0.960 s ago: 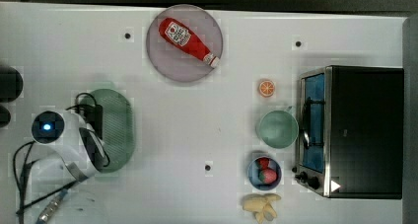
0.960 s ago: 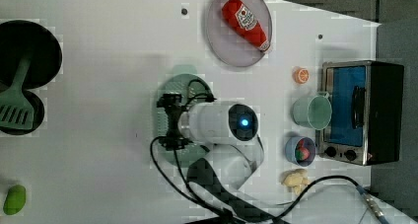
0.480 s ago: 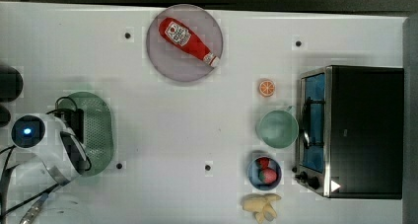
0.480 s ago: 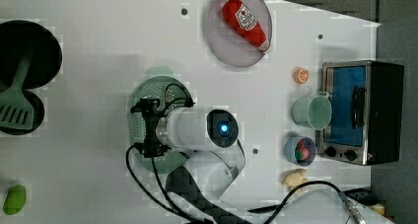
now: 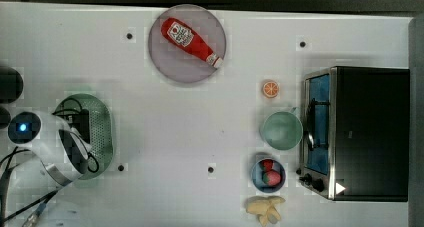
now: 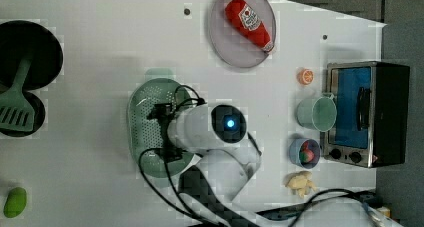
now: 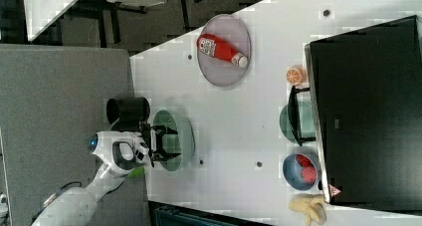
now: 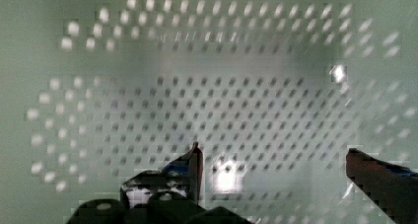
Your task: Drag strainer right to left.
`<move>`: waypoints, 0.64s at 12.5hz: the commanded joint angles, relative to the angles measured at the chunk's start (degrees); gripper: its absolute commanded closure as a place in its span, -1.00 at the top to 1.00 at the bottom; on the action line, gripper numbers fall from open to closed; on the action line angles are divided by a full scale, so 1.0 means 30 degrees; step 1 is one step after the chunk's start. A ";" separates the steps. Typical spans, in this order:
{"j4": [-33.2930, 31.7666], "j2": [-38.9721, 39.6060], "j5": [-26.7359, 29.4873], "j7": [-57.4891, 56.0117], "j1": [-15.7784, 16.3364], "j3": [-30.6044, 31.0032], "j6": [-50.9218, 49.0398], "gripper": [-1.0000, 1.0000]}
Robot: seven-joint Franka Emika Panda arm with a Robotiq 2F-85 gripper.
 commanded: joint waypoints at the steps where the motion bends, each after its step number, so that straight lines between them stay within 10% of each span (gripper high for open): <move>1: 0.0315 -0.4266 0.0320 -0.5350 -0.0784 -0.1960 -0.1972 1.00; 8: 0.0341 -1.2270 -0.0317 -1.5195 -0.1519 -0.9026 -0.9599 1.00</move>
